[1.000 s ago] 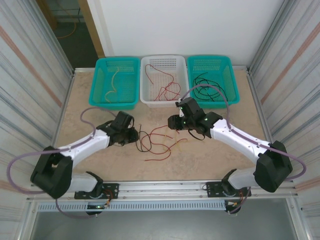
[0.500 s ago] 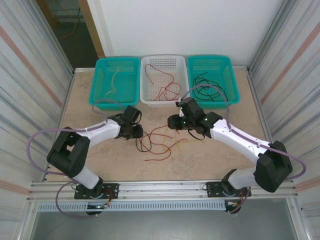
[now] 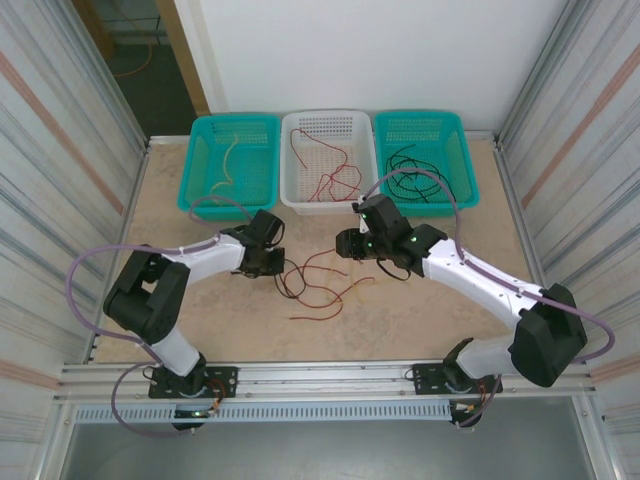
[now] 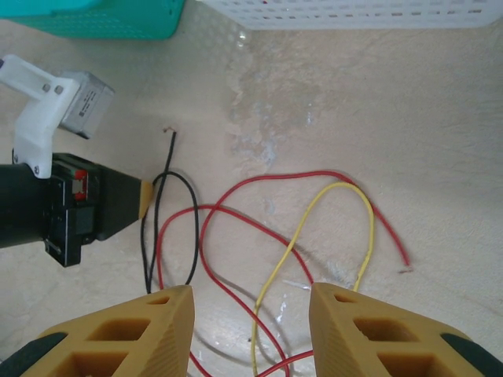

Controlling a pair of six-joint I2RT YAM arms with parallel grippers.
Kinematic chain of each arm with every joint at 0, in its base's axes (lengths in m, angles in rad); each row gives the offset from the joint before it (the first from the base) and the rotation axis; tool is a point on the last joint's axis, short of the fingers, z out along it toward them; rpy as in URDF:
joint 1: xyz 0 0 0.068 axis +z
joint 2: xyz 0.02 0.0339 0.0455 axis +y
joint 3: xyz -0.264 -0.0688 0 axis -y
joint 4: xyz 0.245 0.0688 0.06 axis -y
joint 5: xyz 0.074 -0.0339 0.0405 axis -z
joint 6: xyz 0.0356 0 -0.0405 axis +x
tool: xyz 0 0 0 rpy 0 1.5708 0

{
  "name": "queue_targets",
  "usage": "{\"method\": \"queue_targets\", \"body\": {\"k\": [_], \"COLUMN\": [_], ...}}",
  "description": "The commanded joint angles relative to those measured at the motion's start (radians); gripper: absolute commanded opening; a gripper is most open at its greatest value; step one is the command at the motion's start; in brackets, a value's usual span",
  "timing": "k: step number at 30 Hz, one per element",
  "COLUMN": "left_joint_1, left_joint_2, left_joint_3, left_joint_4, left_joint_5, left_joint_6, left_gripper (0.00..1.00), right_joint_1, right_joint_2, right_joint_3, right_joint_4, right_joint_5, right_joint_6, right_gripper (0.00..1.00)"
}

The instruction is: Untangle the cables

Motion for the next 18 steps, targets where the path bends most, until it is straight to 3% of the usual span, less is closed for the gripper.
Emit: {"method": "queue_targets", "body": {"k": [1,12,18], "left_joint_1": [0.004,0.004,0.004], "left_joint_2": [-0.058,-0.31,-0.488], "left_joint_3": [-0.025,-0.1,-0.139], "left_joint_4": [0.041,0.099,0.208], "left_joint_5": [-0.003,0.022,0.17], "left_joint_6": [0.004,0.023,0.017], "left_gripper": [0.01,0.0,0.0], "right_joint_1": [0.007,0.007,0.007], "right_joint_2": [-0.032,-0.043,-0.076], "right_joint_3": [0.02,0.037,0.041], "right_joint_4": [-0.016,-0.016,0.004], "right_joint_5": [0.017,0.007,-0.044], "right_joint_6": [0.0,0.006,0.011], "right_gripper": [0.43,0.43,0.44]}}
